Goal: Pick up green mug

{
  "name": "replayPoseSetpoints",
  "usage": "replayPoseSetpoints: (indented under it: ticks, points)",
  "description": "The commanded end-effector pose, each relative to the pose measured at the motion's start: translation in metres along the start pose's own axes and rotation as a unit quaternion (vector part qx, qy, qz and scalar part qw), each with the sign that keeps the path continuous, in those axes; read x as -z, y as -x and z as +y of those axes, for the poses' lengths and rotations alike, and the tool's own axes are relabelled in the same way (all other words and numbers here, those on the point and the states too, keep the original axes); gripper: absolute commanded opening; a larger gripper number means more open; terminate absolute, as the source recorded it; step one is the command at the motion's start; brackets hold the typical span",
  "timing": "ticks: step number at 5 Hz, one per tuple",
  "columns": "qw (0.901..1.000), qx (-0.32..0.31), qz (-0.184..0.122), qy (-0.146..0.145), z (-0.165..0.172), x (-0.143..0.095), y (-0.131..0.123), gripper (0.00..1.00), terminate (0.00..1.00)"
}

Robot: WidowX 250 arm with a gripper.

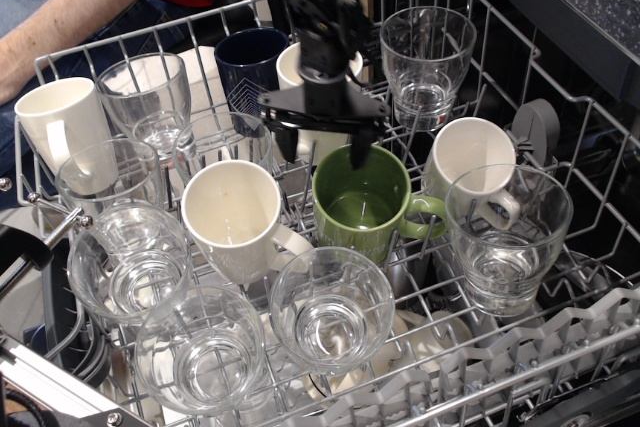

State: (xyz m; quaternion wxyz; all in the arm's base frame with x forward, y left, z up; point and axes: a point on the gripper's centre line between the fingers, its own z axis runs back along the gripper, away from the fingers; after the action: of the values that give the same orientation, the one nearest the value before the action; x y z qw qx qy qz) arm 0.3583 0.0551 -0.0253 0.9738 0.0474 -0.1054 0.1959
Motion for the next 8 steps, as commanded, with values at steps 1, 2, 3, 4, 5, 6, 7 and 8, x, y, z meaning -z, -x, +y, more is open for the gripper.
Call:
replayPoseSetpoints:
  ticks: [1, 2, 3, 4, 5, 6, 7, 8]
  points:
    - [0.9996, 0.004, -0.028, -0.005, -0.004, -0.003, -0.009, 1.00, 0.00]
    - [0.9992, 0.008, -0.038, -0.013, -0.003, 0.005, 0.001, 1.00, 0.00]
    - [0.9985, 0.012, -0.051, -0.017, 0.000, 0.014, 0.005, 1.00, 0.00]
    - [0.9980, 0.013, -0.061, -0.016, 0.003, 0.022, 0.014, 1.00, 0.00]
    - [0.9981, 0.007, -0.057, -0.022, 0.003, 0.022, 0.019, 0.00, 0.00]
    - [0.9979, 0.002, -0.062, -0.020, 0.004, 0.021, 0.026, 0.00, 0.00]
    - [0.9977, -0.006, -0.068, 0.000, 0.004, 0.013, 0.027, 0.00, 0.00]
    - [0.9979, -0.019, -0.056, 0.025, 0.007, -0.007, 0.027, 0.00, 0.00]
